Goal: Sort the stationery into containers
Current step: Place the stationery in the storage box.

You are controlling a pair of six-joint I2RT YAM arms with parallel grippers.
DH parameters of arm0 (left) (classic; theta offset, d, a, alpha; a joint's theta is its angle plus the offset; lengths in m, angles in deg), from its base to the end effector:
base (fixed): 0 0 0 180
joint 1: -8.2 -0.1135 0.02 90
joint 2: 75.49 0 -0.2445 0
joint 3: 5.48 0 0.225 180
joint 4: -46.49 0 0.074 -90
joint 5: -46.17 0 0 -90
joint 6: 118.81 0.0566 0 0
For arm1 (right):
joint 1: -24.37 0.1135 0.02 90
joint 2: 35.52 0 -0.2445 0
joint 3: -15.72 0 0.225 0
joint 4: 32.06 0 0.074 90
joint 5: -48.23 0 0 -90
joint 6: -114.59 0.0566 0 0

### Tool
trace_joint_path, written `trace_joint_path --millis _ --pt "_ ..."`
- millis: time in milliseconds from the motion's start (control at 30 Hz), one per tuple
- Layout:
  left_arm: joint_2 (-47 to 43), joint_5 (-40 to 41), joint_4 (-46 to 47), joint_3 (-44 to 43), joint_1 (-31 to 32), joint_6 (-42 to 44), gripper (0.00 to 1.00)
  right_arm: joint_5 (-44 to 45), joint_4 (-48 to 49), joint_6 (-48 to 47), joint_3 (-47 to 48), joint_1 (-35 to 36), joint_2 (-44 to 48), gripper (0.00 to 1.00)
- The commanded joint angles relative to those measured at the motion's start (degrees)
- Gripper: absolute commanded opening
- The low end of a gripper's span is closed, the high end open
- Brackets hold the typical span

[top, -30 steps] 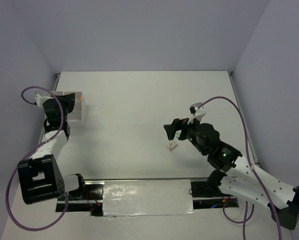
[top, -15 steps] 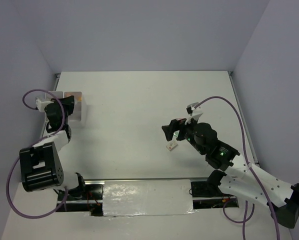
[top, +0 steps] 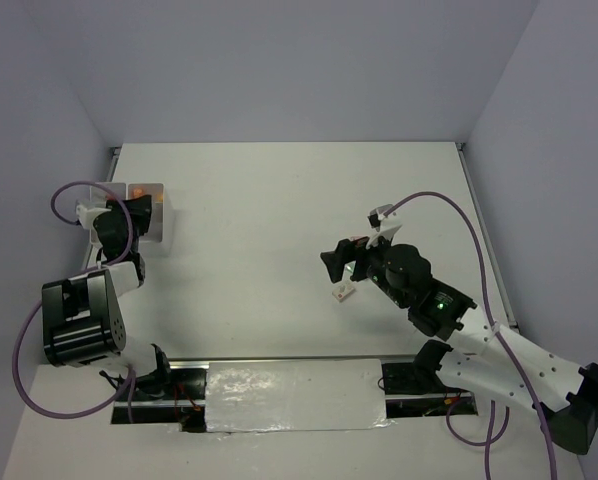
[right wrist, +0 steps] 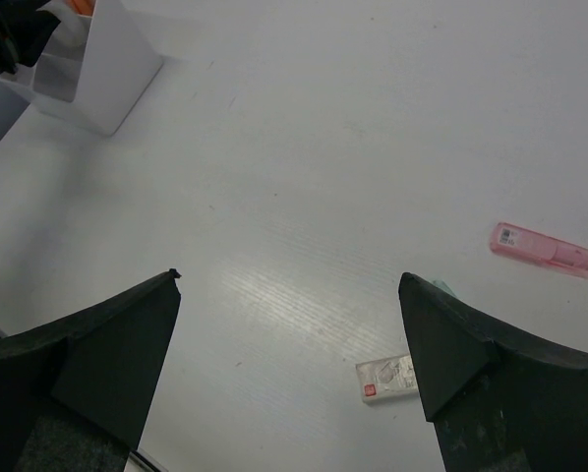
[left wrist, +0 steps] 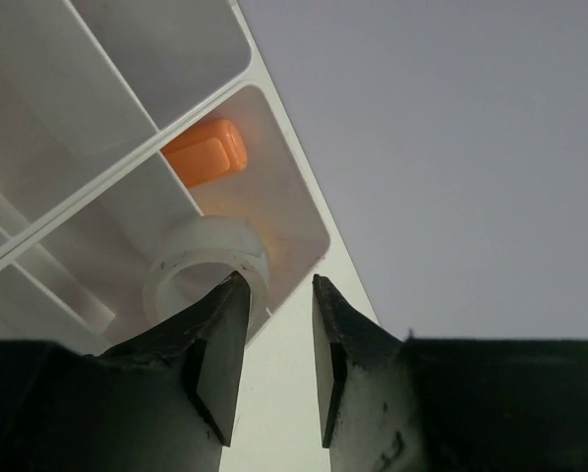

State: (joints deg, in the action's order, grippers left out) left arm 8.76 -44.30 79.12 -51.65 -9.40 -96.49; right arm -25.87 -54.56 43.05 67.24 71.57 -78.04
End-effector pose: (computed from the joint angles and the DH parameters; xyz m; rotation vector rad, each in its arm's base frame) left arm 0.2886 0.0911 0.2056 -1.1534 1.2619 -0.6642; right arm 0.1384 0.1266 0.2840 -0.2579 1.8153 0.5651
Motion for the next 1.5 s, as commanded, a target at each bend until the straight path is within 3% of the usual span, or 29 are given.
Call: trace_joint_path --millis 0,200,400,633,733,1067,1267,1467 --pt "-1.63 0.21 4.28 1.25 -0.32 0.09 0.44 -0.7 2.72 -0.88 0.07 -0.27 -0.19 1.0" --pt "0.13 0.21 7.8 3.36 -0.5 -1.31 0.45 -0.61 2.63 -0.88 -0.19 -0.18 0.51 1.0" --pt "-5.22 2.49 3.77 3.98 -0.41 -0.35 0.5 -0.78 2.81 -0.88 -0.11 -0.18 0.16 1.0" --pt "-10.5 4.69 -13.62 -2.34 -0.32 0.71 0.71 -0.7 2.72 -0.71 -0.11 -0.27 0.42 1.0" --pt "-9.72 5.91 -21.51 -5.94 -0.32 0.79 0.75 -0.7 2.72 -0.71 -0.19 -0.27 0.6 1.0" --pt "1.0 0.91 -15.22 -10.34 -0.5 1.41 0.71 -0.78 2.54 -0.79 -0.72 -0.18 1.3 1.0" --pt "-3.64 4.33 -16.96 -5.96 -0.41 1.76 0.71 -0.87 3.25 -0.88 -0.63 -0.18 0.6 1.0" --pt "-7.87 5.3 -20.49 -7.53 0.11 3.16 0.73 -1.57 3.34 -0.79 -0.46 -0.18 -0.1 1.0"
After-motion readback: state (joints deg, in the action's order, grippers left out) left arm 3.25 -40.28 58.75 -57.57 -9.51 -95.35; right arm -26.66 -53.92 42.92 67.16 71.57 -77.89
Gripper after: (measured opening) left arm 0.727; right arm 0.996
